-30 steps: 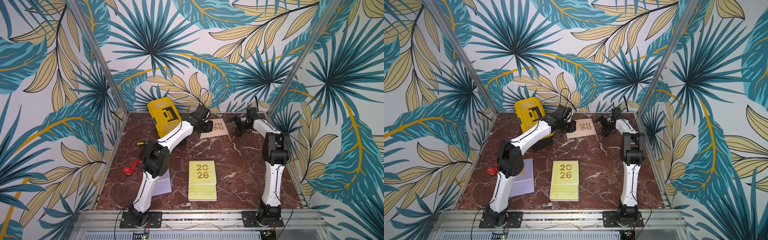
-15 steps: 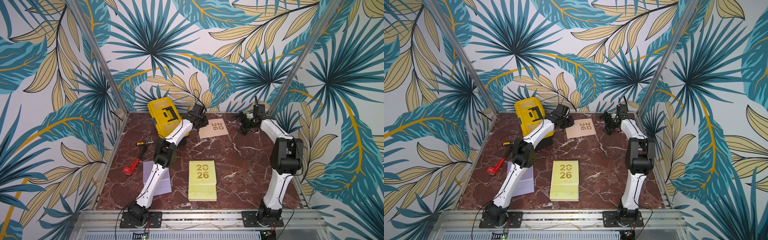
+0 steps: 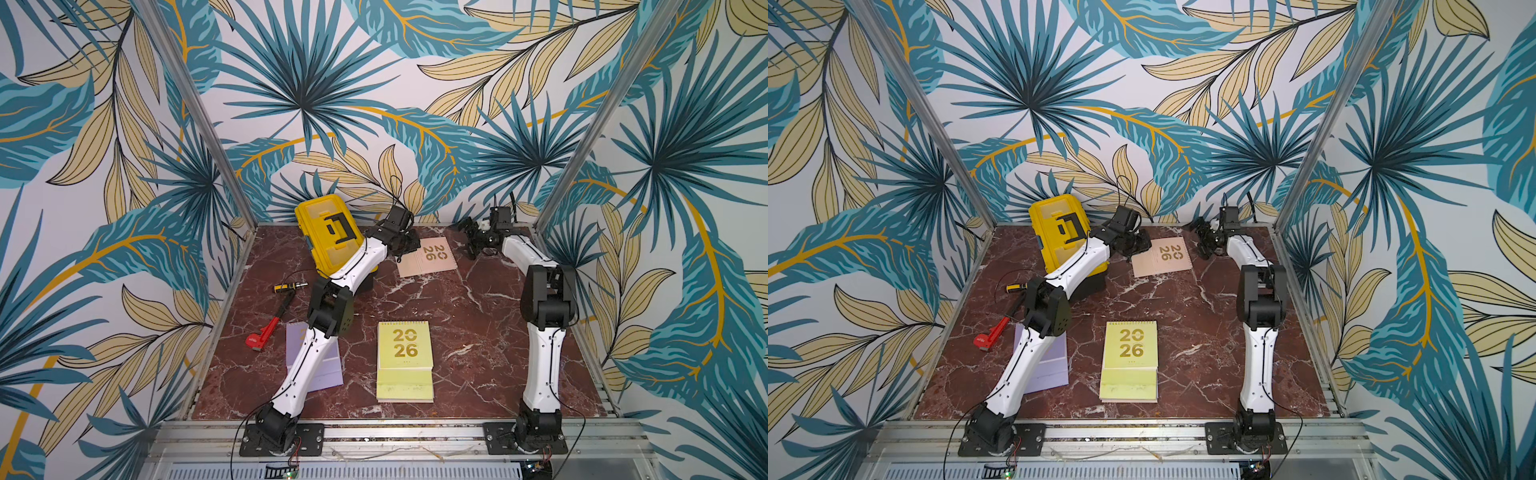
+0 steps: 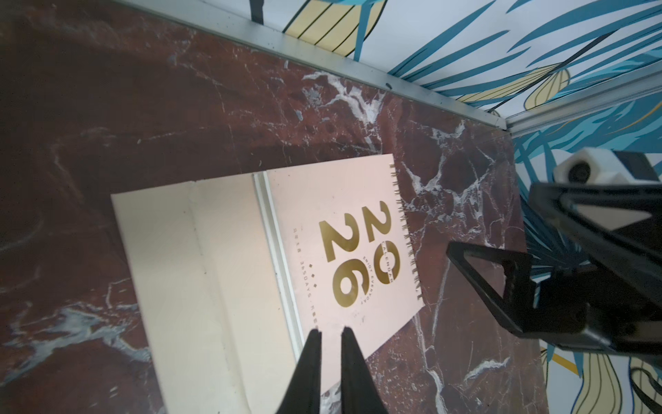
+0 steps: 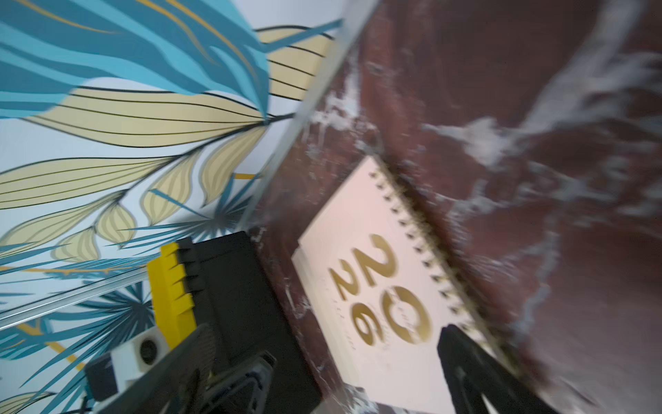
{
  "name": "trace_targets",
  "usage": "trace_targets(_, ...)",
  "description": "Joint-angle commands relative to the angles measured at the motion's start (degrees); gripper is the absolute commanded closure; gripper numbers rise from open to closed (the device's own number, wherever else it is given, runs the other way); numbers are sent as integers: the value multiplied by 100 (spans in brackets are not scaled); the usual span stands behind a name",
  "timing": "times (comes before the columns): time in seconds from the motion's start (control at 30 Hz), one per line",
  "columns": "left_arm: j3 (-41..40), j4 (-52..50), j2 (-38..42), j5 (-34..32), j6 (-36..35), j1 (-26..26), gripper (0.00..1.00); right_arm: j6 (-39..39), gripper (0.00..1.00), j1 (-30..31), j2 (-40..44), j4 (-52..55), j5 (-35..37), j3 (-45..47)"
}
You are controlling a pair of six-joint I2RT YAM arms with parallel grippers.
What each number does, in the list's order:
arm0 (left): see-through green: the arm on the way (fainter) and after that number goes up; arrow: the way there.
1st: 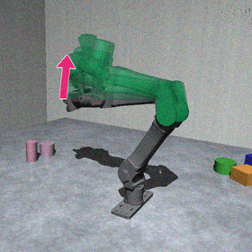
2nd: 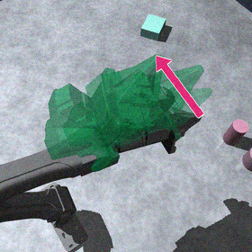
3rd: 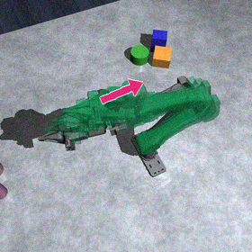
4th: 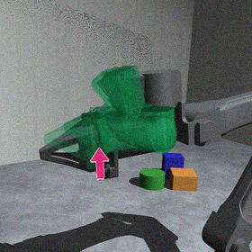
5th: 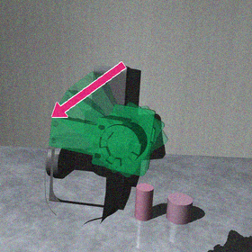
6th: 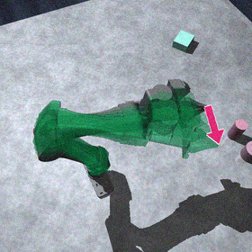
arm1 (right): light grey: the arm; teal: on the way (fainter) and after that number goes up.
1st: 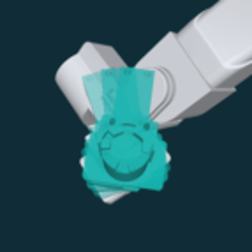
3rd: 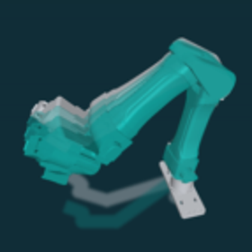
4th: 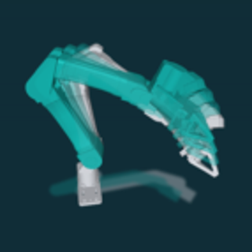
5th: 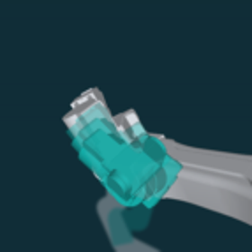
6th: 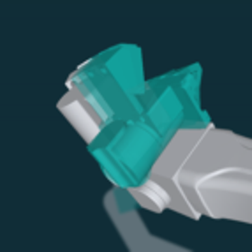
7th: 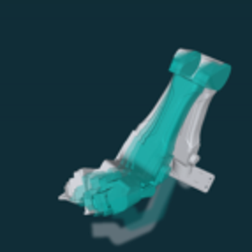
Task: Stack the calendars
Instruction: Move the calendar to the center of the board.
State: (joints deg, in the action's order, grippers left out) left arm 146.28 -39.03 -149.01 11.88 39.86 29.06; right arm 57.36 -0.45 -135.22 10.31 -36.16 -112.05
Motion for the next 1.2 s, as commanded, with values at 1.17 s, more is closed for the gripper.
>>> trace_targets(1.17, -1864, 30, 2040, 424, -327, 20, 87, 1487, 1, 985, 144, 1109, 2937, 987)
